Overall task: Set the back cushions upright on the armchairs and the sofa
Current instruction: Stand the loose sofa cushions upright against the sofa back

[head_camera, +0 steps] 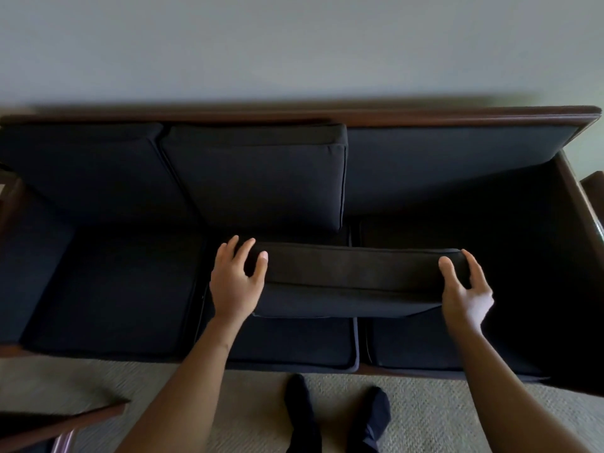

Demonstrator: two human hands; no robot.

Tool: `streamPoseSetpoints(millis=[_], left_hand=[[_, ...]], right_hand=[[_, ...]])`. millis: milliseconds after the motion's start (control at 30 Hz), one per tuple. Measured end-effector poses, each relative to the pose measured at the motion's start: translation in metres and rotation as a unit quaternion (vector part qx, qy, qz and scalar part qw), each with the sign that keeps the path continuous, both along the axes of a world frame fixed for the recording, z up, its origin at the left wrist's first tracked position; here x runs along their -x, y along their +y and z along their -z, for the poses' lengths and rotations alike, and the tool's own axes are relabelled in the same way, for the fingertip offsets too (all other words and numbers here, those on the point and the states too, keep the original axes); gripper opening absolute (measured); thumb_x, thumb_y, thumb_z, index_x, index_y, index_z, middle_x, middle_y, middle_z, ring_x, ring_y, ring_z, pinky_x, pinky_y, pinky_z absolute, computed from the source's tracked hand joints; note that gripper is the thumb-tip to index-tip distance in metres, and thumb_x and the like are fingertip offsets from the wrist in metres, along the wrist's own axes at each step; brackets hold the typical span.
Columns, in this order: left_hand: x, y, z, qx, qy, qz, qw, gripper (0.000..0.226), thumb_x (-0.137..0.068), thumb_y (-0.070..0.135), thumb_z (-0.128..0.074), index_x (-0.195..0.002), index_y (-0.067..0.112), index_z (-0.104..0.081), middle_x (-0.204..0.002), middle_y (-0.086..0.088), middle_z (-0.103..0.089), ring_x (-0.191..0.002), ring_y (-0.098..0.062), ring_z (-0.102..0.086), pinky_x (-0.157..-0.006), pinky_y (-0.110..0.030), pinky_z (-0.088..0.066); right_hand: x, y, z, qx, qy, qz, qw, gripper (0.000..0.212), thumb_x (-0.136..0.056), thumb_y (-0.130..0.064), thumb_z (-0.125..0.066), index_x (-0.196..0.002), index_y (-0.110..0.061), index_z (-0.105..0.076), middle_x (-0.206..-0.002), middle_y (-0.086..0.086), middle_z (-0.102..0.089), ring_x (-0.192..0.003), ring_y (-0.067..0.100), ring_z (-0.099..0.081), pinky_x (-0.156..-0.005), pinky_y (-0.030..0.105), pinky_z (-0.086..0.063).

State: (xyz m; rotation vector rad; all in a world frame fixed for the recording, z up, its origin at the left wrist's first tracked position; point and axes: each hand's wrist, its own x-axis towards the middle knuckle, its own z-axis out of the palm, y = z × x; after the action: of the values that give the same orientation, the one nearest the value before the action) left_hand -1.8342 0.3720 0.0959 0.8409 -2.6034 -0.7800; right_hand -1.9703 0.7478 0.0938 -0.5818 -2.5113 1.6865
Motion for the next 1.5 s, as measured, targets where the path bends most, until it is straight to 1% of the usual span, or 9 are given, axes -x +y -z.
streamPoseSetpoints(millis=[133,167,233,367,600,833,1067,1367,1500], left_hand=[[0.009,-0.023,0.005,-0.288,0.102,-0.098,0.947,0.048,-0.094,0.044,-0.079,-0.14,0.034,-0.068,-0.142,0.007,-0.065,-0.099,0.002,-0.072,-0.082,-0.022,-0.06],[0.012,-0.028,0.007,-0.322,0.114,-0.103,0.934,0.048,-0.093,0.041,-0.082,-0.139,0.035,-0.069,-0.141,0.01,-0.066,-0.102,0.008,-0.069,-0.085,-0.016,-0.057],[0.02,-0.038,0.016,-0.39,0.126,-0.101,0.907,0.049,-0.089,0.034,-0.086,-0.136,0.034,-0.07,-0.138,0.008,-0.069,-0.121,0.002,-0.065,-0.1,-0.021,-0.053],[0.028,-0.052,0.034,-0.501,0.163,-0.107,0.843,0.053,-0.077,0.036,-0.087,-0.128,0.025,-0.075,-0.124,-0.006,-0.078,-0.118,-0.021,-0.073,-0.094,-0.028,-0.057],[0.053,-0.042,0.031,-0.506,0.209,-0.137,0.825,0.025,-0.079,0.036,-0.073,-0.1,0.023,-0.08,-0.104,-0.003,-0.076,-0.106,-0.026,-0.069,-0.101,-0.045,-0.049],[0.099,0.006,-0.001,-0.478,0.23,-0.163,0.832,0.021,-0.084,0.029,-0.067,-0.097,0.014,-0.075,-0.098,-0.007,-0.072,-0.1,-0.031,-0.067,-0.092,-0.048,-0.05],[0.19,0.106,-0.035,-0.499,0.26,-0.177,0.808,0.011,-0.084,0.029,-0.068,-0.081,0.023,-0.076,-0.092,-0.001,-0.072,-0.101,-0.031,-0.064,-0.093,-0.044,-0.047],[0.339,0.192,-0.034,-0.546,0.246,-0.187,0.779,0.014,-0.09,0.027,-0.069,-0.08,0.029,-0.079,-0.099,0.003,-0.075,-0.104,-0.025,-0.069,-0.108,-0.047,-0.047],[0.398,0.207,-0.023,-0.553,0.242,-0.212,0.769,0.014,-0.094,0.027,-0.069,-0.105,0.022,-0.077,-0.122,-0.007,-0.073,-0.129,-0.038,-0.065,-0.115,-0.051,-0.045]], right_hand=[[0.02,-0.005,0.007,0.062,0.02,0.025,0.998,0.046,-0.078,-0.055,-0.08,-0.123,-0.046,-0.073,-0.106,-0.025,-0.074,-0.102,-0.01,-0.066,-0.09,0.013,-0.051],[0.025,-0.007,0.01,0.076,0.031,0.028,0.996,0.04,-0.079,-0.051,-0.081,-0.118,-0.048,-0.075,-0.105,-0.026,-0.076,-0.102,-0.01,-0.067,-0.085,0.009,-0.051],[0.035,-0.007,0.015,0.106,0.041,0.033,0.993,0.035,-0.079,-0.044,-0.083,-0.113,-0.048,-0.078,-0.107,-0.023,-0.078,-0.104,-0.003,-0.071,-0.084,0.011,-0.054],[0.055,-0.001,0.025,0.166,0.049,0.027,0.985,0.04,-0.078,-0.032,-0.082,-0.118,-0.036,-0.08,-0.106,-0.012,-0.081,-0.102,0.007,-0.074,-0.084,0.019,-0.058],[0.082,0.009,0.041,0.218,0.005,-0.007,0.976,0.036,-0.079,-0.03,-0.072,-0.113,-0.02,-0.08,-0.099,0.0,-0.076,-0.091,0.014,-0.069,-0.085,0.034,-0.052],[0.124,0.039,0.035,0.223,0.058,0.063,0.971,0.019,-0.075,-0.03,-0.068,-0.084,-0.033,-0.084,-0.069,-0.015,-0.071,-0.071,0.001,-0.062,-0.065,0.02,-0.048],[0.228,0.138,-0.018,0.213,0.076,0.06,0.972,0.019,-0.075,-0.032,-0.069,-0.086,-0.033,-0.085,-0.076,-0.011,-0.077,-0.078,0.005,-0.069,-0.069,0.019,-0.053],[0.365,0.223,-0.045,0.195,0.07,0.081,0.975,0.017,-0.077,-0.029,-0.069,-0.083,-0.026,-0.084,-0.072,-0.012,-0.074,-0.073,0.004,-0.065,-0.068,0.025,-0.051],[0.414,0.238,-0.039,0.176,0.07,0.094,0.977,0.013,-0.077,-0.03,-0.068,-0.068,-0.027,-0.077,-0.059,-0.018,-0.064,-0.057,-0.004,-0.054,-0.059,0.019,-0.042]])
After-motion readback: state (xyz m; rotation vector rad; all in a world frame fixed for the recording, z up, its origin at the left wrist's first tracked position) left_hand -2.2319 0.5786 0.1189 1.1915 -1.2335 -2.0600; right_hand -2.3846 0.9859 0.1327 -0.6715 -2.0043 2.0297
